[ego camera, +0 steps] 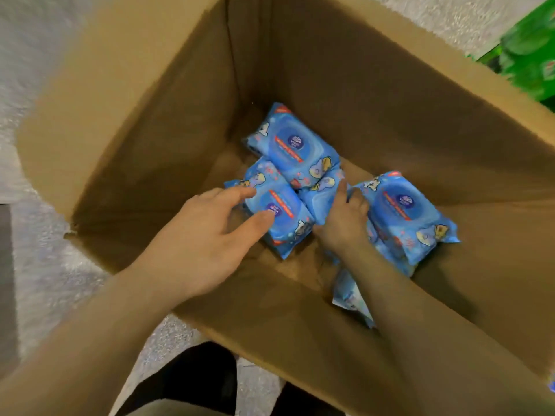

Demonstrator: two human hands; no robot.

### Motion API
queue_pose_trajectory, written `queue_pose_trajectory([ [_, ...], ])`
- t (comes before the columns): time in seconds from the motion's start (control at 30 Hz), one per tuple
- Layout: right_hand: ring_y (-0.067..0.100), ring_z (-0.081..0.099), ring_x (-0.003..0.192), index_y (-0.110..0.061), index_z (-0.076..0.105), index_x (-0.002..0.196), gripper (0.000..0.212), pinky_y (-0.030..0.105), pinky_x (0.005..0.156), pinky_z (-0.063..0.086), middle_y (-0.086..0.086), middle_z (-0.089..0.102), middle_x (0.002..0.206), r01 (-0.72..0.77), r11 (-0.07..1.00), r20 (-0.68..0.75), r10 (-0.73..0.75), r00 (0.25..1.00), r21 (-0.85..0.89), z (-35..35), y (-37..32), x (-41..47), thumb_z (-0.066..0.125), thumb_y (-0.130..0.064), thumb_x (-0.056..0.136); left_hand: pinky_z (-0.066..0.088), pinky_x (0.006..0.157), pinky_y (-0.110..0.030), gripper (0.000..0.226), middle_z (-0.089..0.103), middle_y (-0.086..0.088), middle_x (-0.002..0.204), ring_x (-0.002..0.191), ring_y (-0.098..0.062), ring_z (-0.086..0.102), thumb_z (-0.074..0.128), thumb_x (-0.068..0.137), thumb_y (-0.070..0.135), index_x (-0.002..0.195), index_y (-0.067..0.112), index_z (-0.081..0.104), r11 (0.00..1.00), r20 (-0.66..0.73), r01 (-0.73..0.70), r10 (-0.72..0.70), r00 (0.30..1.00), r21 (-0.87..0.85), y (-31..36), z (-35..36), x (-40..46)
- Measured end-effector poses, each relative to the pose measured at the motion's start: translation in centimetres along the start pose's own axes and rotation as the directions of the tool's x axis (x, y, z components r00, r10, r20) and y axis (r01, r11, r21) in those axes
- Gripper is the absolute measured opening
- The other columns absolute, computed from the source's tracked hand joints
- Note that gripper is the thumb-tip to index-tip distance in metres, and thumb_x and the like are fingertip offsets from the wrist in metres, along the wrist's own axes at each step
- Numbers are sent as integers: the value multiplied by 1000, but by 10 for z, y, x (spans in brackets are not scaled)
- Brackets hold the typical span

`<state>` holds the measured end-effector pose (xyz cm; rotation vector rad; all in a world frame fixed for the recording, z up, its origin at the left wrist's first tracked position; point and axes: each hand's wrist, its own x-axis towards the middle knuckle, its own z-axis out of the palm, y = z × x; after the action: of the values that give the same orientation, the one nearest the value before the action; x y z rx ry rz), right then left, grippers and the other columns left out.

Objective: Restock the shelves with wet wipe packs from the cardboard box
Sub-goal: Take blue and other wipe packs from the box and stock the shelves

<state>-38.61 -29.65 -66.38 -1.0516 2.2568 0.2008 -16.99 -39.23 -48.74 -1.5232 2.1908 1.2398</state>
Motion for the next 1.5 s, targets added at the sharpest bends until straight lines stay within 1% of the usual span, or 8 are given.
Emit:
queue_pose_trajectory([
  [0.27, 50, 33, 133, -37, -15, 160, 133, 59, 107, 33, 30, 27, 149, -21, 981, -94, 3, 996, -191, 14, -7, 20, 84, -43, 71, 33, 94, -14, 65, 57, 10, 138, 122, -5, 51, 50, 91, 68, 144, 31, 55, 999, 4, -36, 36, 999, 1, -5, 2, 4],
  [0.53, 42, 29, 144, -42, -4, 160, 131, 53, 114, 30, 22, 30, 155, -187, 935, 32, 186, 982, 302, -49, 9, -32, 86, -50, 66, 41, 109, -26, 59, 62, 10, 133, 123, -6, 56, 58, 93, 59, 143, 28, 57, 996, 24, -36, 38, 999, -85, 4, 2, -12],
  [0.67, 30, 64, 117, -39, 24, 155, 115, 48, 97, 54, 2, 66, 129, -311, 302, 202, 344, 917, 901, -119, 12, -104, 88, -23, 61, 44, 109, -32, 56, 62, 19, 133, 119, -2, 59, 66, 88, 59, 138, 36, 57, 980, 128, -61, 87, 988, -190, 34, 4, -34],
  [0.8, 40, 70, 107, -17, 63, 119, 72, 65, 103, 43, 19, 71, 123, -310, -303, 389, 249, 887, 901, -185, 16, -180, 87, -28, 52, 49, 100, -27, 62, 64, 33, 123, 115, 9, 61, 85, 77, 46, 130, 45, 53, 866, 251, -167, 313, 916, -471, 97, 6, -68],
  [0.93, 38, 66, 103, -4, 77, 94, 43, 52, 101, 49, 25, 69, 110, -190, -364, 293, 250, 923, 912, -242, 31, -265, 79, -43, 76, 57, 95, -31, 98, 68, 18, 127, 116, -5, 67, 101, 55, 31, 135, 41, 46, 729, 128, -327, 492, 861, -602, 165, 12, -98],
  [1.1, 25, 68, 86, -30, 81, 92, 40, 38, 83, 50, 7, 75, 102, 93, -422, 46, 308, 950, 902, -278, 81, -367, 50, -54, 98, 52, 72, -12, 47, 76, 26, 93, 84, 9, 71, 94, 68, 12, 103, 30, 67, 665, 9, -486, 595, 804, -567, 245, 4, -146],
  [1.37, 13, 65, 98, -31, 56, 127, 39, 30, 73, 51, 3, 64, 121, 147, 219, -262, 743, 615, 965, -269, 213, -450, 62, -49, 94, 64, 72, -51, 77, 78, -10, 102, 86, -30, 76, 90, 49, 19, 119, 8, 60, 671, 249, -248, 553, 795, -699, 336, 55, -215],
  [1.5, 19, 76, 92, -21, 63, 125, 31, 36, 73, 63, 3, 77, 111, 337, -84, -203, 654, 728, 938, -249, 278, -487, 58, -42, 102, 63, 67, -40, 65, 77, -16, 107, 84, -29, 76, 81, 61, 16, 122, 4, 62, 665, 362, -175, 586, 725, -726, 372, 103, -264],
])
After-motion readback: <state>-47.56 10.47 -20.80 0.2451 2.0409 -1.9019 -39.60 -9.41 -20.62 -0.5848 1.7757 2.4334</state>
